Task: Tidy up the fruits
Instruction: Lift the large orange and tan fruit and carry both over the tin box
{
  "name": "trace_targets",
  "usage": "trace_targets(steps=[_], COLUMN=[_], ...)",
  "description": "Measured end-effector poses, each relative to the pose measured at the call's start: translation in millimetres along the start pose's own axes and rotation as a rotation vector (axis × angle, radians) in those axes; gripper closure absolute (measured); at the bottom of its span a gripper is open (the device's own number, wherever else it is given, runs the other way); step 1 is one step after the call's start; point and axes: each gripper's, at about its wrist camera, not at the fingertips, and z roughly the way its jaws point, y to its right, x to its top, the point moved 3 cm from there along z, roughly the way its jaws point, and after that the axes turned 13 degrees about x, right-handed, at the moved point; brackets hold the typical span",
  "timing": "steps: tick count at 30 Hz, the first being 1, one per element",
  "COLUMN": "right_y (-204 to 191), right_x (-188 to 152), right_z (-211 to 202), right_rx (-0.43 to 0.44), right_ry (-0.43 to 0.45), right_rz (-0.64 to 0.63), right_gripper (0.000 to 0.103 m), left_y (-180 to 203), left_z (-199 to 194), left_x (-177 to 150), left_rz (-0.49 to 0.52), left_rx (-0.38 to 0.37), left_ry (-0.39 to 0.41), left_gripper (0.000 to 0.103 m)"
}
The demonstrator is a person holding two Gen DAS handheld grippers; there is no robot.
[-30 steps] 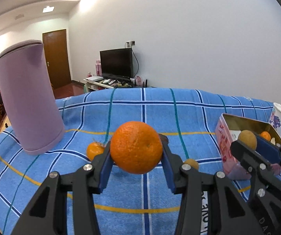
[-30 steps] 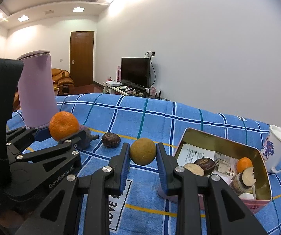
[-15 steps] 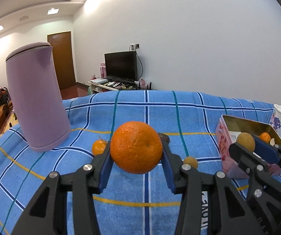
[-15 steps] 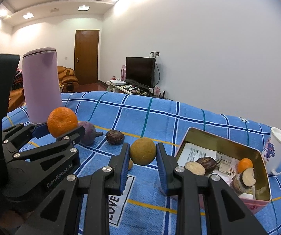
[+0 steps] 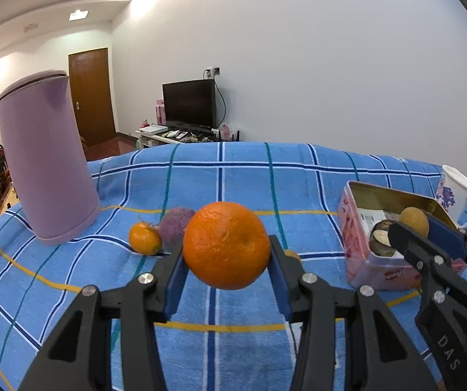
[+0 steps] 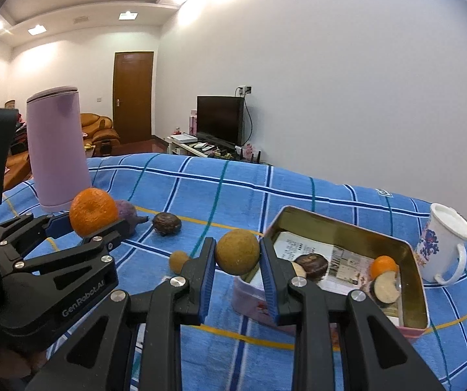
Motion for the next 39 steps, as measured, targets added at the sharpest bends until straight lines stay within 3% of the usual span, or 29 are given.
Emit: trace_targets(steps=[39], right_y=[77], right_x=[-11], right_z=[-29], right_rx=[-0.127], right_ry=[-0.006], right_rz=[0.081], right_gripper=[0.074], left_y=[87], left_z=[-20], left_x=[-1], left_rz=[0.099], left_rx=[-0.111], left_ry=[0.007], left_gripper=[0.055])
